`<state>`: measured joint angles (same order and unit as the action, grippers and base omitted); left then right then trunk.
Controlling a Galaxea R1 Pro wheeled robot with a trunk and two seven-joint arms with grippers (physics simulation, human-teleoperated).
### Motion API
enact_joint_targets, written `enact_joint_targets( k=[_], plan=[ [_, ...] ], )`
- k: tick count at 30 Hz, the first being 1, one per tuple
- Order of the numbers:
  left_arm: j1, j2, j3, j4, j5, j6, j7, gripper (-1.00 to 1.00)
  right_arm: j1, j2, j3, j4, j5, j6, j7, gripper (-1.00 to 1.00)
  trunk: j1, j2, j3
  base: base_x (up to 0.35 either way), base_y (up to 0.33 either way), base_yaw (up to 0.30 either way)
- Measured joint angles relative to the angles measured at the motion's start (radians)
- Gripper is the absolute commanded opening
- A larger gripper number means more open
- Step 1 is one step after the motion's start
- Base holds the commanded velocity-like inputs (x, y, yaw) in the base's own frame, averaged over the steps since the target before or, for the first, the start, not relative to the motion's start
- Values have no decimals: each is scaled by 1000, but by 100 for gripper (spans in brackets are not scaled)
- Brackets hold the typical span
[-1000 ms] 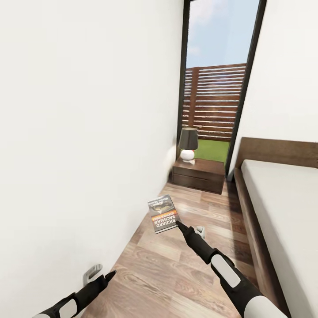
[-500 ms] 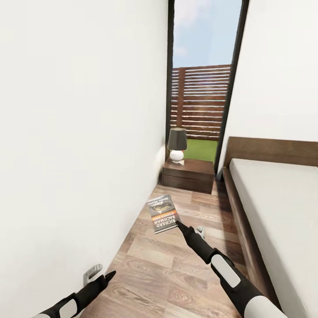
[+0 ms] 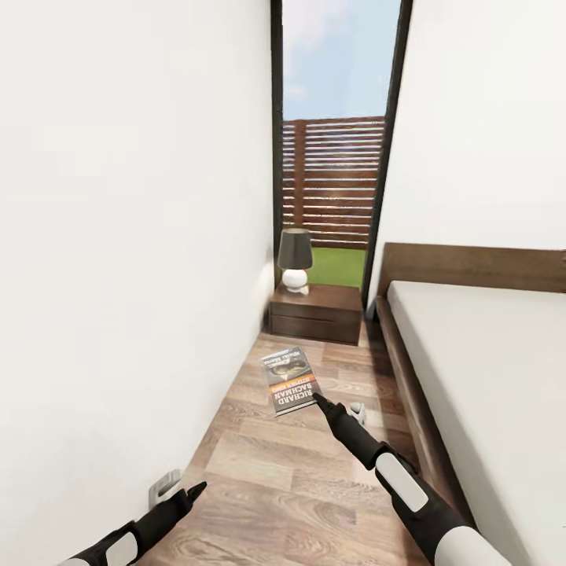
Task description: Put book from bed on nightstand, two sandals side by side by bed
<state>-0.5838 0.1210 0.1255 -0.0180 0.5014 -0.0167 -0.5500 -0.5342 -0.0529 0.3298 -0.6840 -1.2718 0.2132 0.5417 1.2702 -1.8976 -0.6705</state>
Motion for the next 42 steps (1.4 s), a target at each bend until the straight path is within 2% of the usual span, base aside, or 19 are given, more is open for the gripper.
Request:
enact_joint_targets(
  k=[24,42],
  plan=[
    [0,-1,0,0,0,0,0,100,0,0,0,0,0,0,0,-100,0,0,0,165,0,-161],
    [0,-3,0,0,-1,0,0,100,0,0,1,0,-1,0,0,-100,0,0,0,165,0,-22]
  ],
)
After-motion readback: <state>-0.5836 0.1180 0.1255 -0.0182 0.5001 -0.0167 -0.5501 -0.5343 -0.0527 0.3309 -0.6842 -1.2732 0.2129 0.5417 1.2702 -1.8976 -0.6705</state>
